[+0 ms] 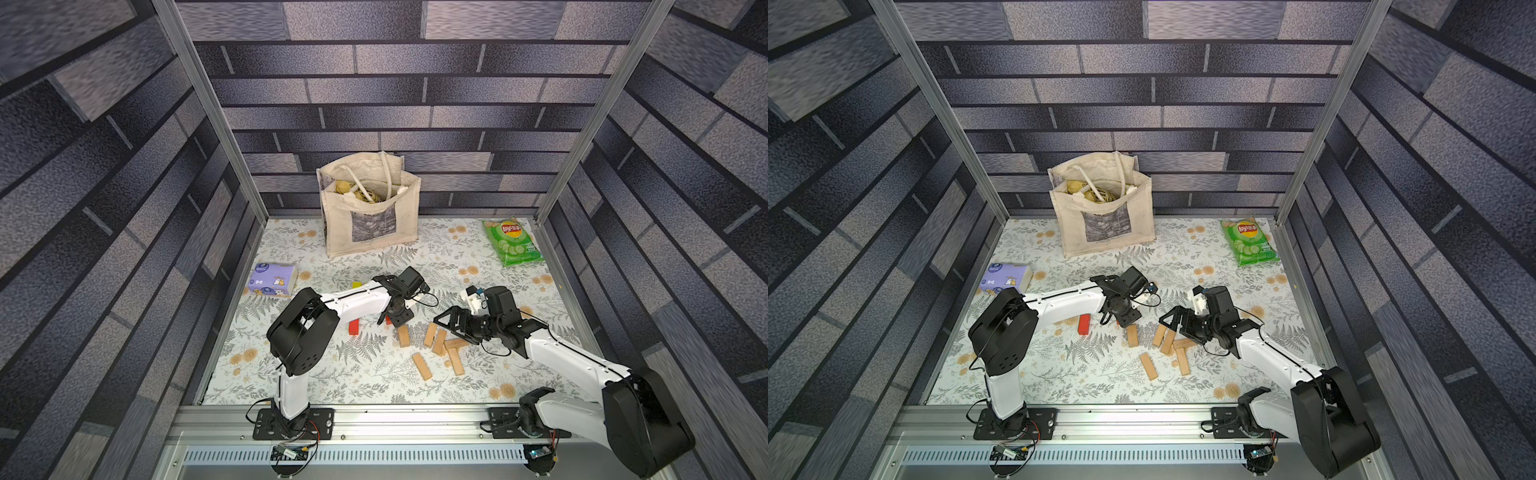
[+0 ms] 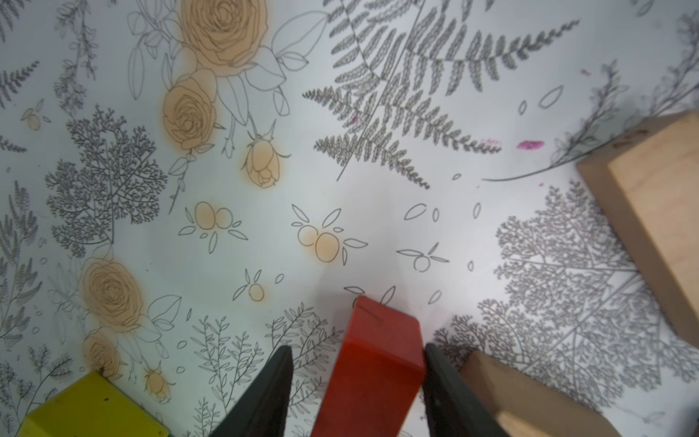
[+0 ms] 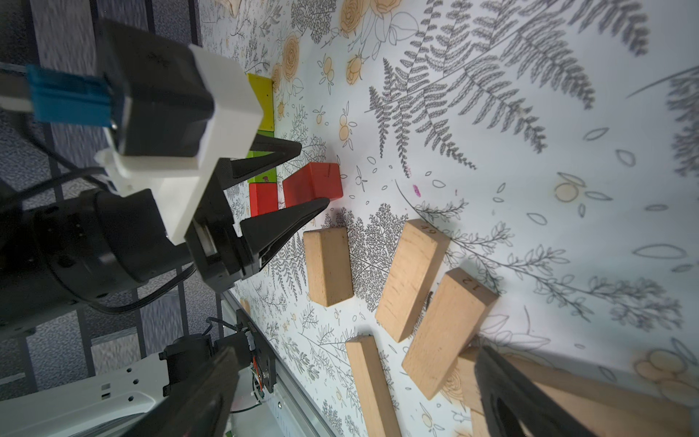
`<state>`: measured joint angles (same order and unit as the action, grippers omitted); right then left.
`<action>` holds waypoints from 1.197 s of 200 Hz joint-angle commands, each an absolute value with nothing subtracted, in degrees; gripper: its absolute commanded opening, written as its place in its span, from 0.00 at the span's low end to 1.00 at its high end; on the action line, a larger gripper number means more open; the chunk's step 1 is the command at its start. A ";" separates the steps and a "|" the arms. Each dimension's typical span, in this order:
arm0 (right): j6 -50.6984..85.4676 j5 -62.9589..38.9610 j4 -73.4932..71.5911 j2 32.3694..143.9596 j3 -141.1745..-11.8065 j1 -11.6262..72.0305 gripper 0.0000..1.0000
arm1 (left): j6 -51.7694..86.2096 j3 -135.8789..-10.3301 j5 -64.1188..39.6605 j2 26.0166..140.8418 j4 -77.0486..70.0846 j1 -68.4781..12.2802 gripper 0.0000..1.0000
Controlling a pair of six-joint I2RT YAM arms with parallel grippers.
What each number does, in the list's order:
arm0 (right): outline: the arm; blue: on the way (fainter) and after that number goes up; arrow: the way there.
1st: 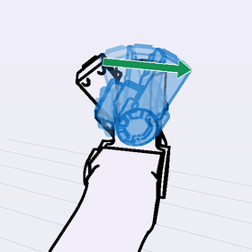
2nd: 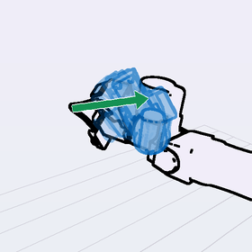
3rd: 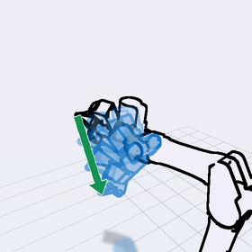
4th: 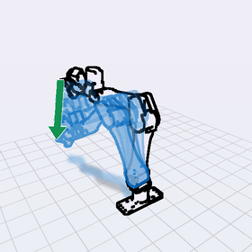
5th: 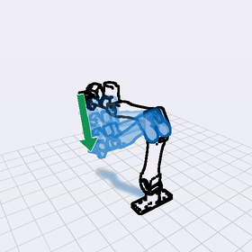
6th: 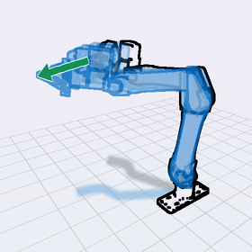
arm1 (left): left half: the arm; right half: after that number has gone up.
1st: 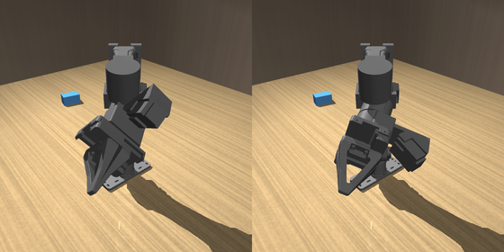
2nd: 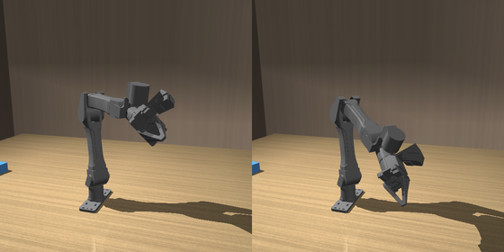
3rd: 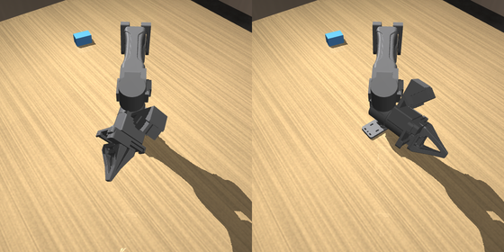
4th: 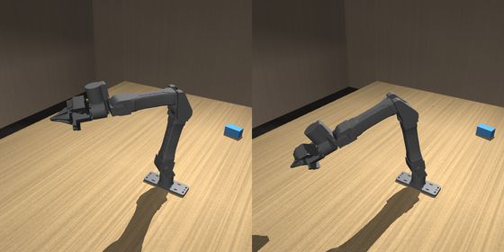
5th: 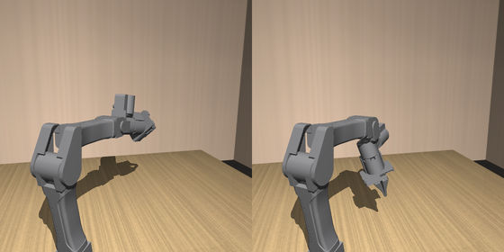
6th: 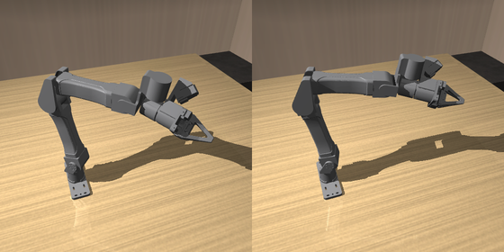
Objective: Assemble the letter k with building blocks
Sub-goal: Pick up the building block from the center of the board.
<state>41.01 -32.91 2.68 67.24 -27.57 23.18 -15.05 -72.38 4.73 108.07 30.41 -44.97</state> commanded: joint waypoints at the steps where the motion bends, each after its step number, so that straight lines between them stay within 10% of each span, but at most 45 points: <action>1: 39.94 -33.96 2.21 66.88 -27.16 22.59 1.00 | -15.02 -73.85 4.03 108.64 31.81 -45.13 0.56; 99: 39.54 -33.14 6.45 63.40 -27.51 21.57 1.00 | -15.01 -75.35 1.68 110.76 32.99 -44.30 0.24; 239: 37.98 -32.42 9.32 66.72 -32.87 21.39 1.00 | -18.98 -80.95 -0.15 109.80 35.37 -37.84 0.08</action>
<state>39.70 -32.67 8.21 65.43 -30.50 21.93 -16.75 -80.03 2.13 112.29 34.02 -39.35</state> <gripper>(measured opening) 0.999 0.320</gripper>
